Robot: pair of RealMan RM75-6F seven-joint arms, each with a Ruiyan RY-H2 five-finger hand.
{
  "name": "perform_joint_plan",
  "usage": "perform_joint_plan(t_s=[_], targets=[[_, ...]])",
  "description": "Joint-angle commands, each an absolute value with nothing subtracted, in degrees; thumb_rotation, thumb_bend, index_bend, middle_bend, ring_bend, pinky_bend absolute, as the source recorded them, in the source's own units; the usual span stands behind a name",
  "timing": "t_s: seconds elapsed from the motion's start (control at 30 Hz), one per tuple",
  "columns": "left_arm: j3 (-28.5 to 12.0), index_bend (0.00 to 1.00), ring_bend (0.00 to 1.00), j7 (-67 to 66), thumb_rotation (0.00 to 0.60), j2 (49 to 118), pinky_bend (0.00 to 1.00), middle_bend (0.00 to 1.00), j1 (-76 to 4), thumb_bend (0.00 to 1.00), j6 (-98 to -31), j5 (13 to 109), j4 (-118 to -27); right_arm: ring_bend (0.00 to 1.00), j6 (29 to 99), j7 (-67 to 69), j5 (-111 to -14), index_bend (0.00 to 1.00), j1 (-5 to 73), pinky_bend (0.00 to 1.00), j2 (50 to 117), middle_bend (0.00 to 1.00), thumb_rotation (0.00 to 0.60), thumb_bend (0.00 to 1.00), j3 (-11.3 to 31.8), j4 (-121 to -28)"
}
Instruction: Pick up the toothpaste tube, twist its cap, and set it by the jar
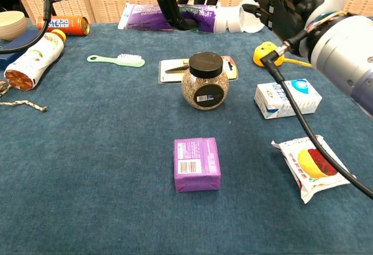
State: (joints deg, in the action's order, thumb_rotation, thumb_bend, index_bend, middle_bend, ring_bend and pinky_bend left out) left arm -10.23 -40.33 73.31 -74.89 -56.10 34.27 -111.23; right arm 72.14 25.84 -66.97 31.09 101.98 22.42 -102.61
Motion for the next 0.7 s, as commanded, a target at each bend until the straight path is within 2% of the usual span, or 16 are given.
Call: perform_joint_plan(t_s=[0.03, 0.7], targets=[[-10.04, 0.61, 0.51, -40.87, 0.600, 73.59, 0.58, 0.55, -75.17, 0.51, -56.69, 33.74, -111.52, 0.00, 72.18, 25.32, -66.74, 0.00, 31.61, 0.00, 102.84, 0.00, 0.000, 0.00, 23.27, -101.72], [-10.99, 0.61, 0.52, -44.04, 0.600, 78.09, 0.58, 0.56, -76.85, 0.51, -62.14, 29.74, -111.88, 0.00, 72.12, 23.89, -64.91, 0.00, 33.00, 0.00, 106.87, 0.00, 0.000, 0.00, 26.28, -97.76]])
